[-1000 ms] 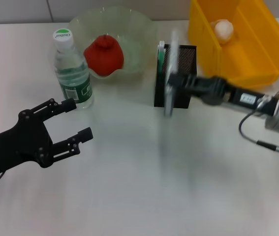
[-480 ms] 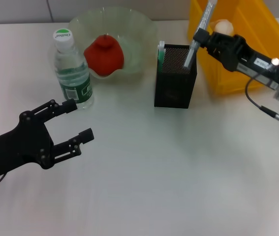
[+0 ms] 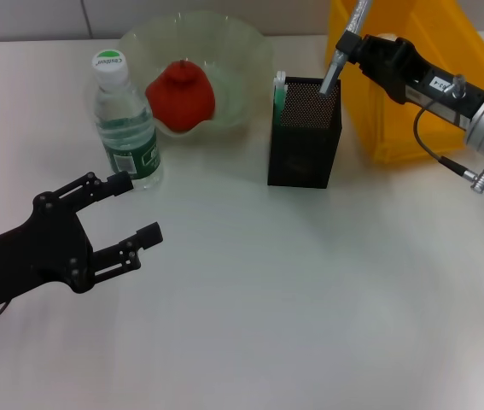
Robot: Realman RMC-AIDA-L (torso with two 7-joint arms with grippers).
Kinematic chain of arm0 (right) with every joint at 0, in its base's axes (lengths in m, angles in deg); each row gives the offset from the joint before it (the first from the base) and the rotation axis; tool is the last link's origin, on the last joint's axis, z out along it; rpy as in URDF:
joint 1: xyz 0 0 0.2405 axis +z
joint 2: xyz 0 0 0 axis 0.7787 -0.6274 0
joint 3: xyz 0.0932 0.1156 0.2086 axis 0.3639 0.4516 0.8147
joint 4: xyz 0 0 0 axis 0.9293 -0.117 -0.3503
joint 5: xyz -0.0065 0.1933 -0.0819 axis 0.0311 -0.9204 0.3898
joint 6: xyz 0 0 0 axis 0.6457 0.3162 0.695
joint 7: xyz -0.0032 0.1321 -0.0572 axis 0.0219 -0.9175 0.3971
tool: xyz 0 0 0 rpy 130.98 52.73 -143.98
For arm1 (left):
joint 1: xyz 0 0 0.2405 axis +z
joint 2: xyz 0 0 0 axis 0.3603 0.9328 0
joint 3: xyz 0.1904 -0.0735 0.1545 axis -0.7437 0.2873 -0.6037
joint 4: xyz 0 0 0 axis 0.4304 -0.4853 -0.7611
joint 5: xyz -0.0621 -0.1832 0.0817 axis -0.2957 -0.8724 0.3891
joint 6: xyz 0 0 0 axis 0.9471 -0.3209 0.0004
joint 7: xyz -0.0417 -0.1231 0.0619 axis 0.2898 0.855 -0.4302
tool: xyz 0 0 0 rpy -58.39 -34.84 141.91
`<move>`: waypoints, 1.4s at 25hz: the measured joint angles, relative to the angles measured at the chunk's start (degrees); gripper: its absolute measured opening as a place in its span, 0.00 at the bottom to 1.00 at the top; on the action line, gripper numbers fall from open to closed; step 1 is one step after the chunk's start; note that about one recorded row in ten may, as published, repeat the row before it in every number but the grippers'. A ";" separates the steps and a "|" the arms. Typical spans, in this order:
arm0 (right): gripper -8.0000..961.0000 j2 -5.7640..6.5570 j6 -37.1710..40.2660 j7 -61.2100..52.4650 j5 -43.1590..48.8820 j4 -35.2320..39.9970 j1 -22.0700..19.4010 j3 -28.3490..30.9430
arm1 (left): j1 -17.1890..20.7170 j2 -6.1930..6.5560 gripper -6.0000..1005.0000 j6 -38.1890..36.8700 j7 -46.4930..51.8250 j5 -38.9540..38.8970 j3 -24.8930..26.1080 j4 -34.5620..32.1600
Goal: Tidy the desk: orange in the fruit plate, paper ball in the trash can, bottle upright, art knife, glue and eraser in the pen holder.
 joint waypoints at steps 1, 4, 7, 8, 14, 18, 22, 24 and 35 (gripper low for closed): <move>0.14 -0.02 -0.12 0.07 0.00 0.10 0.03 0.00 | 0.00 0.00 0.78 0.03 -0.02 0.00 0.00 0.00; 0.14 -0.05 -0.20 1.73 0.00 0.35 0.08 0.02 | -0.01 -0.02 0.78 0.08 -0.08 0.00 0.00 0.00; 0.15 -0.24 -0.20 8.19 0.00 0.74 0.17 0.04 | -0.01 -0.03 0.78 0.07 -0.09 0.00 -0.03 0.00; 0.15 -0.29 -0.15 10.64 0.00 0.87 0.17 0.05 | -0.01 -0.03 0.78 0.02 -0.09 0.00 -0.03 0.00; 0.15 -0.39 -0.04 26.41 0.15 0.91 0.79 -0.67 | 0.06 0.01 0.78 -0.25 -0.09 0.00 0.00 0.00; 0.15 -0.48 0.10 37.18 0.35 0.70 0.89 -0.86 | 0.08 0.04 0.78 -0.27 -0.09 0.00 0.00 0.00; 0.15 -0.55 0.32 45.82 0.29 0.55 0.49 -0.89 | 0.13 0.06 0.78 -0.28 -0.09 0.00 0.00 0.00; 0.15 -0.55 0.61 48.96 0.32 0.51 0.34 -0.97 | 0.15 0.06 0.78 -0.28 -0.09 0.00 0.00 0.00; 0.15 -0.72 1.22 55.65 0.43 0.72 0.51 -3.25 | 0.10 0.05 0.78 -0.28 -0.09 0.00 0.00 0.00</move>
